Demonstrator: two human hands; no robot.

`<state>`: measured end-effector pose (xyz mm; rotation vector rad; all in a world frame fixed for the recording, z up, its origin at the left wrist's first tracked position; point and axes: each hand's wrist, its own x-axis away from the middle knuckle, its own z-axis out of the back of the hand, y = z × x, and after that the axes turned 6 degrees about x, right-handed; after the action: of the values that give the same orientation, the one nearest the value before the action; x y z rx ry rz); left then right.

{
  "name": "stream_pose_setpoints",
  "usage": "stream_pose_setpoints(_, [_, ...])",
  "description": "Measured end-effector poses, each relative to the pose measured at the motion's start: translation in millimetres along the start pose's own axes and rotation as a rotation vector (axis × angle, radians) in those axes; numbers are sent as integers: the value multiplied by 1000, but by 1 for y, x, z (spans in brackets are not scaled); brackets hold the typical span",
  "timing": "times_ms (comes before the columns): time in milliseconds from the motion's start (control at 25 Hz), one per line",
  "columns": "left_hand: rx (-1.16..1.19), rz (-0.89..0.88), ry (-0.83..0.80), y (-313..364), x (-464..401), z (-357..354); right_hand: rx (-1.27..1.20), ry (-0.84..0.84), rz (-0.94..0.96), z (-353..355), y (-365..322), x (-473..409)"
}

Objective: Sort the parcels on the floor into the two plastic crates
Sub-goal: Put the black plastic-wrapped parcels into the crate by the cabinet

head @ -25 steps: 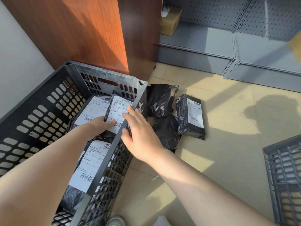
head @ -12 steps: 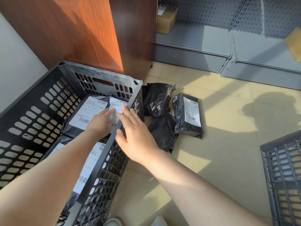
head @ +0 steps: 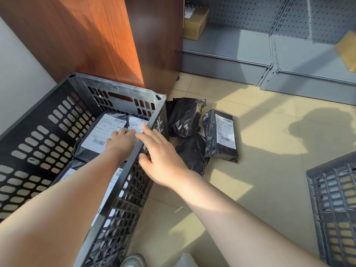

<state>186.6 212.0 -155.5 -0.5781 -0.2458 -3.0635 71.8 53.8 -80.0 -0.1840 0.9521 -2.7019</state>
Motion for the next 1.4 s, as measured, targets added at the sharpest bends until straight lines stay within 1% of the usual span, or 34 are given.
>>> stream_pose_setpoints(120, [8,16,-17,3,11,8,-20,-5,-15,9,4,6])
stream_pose_setpoints(200, [69,52,-24,2,11,17,-14,-9,-42,13,7,9])
stream_pose_setpoints(320, [193,68,38,11,15,39,-55,11,-120,26,8,14])
stream_pose_setpoints(440, [354,38,110,29,19,68,-87,35,-154,44,5,19])
stream_pose_setpoints(520, [440,1,160,46,25,84,-90,46,-168,59,4,24])
stream_pose_setpoints(640, [513,-118,281,78,38,97,-104,90,-209,81,11,35])
stream_pose_setpoints(760, [583,-251,366,116,55,96,-167,129,-324,97,33,45])
stream_pose_setpoints(840, [578,-324,365,138,61,81,-216,149,-425,100,54,50])
stream_pose_setpoints(920, [544,-340,300,155,64,57,-231,153,-525,94,80,56])
stream_pose_setpoints(1000, [519,-261,164,162,65,28,-214,107,-629,78,107,68])
stream_pose_setpoints(1120, [495,-55,-25,155,62,-18,-246,71,-778,50,141,93])
stream_pose_setpoints(1200, [498,84,-77,143,60,-43,-210,98,-797,38,153,98])
stream_pose_setpoints(1280, [538,214,-97,140,57,-60,-189,108,-774,32,161,93])
stream_pose_setpoints(1320, [543,249,-106,141,55,-65,-186,101,-763,30,164,89])
stream_pose_setpoints(1400, [489,248,-128,150,52,-73,-180,55,-764,22,171,85])
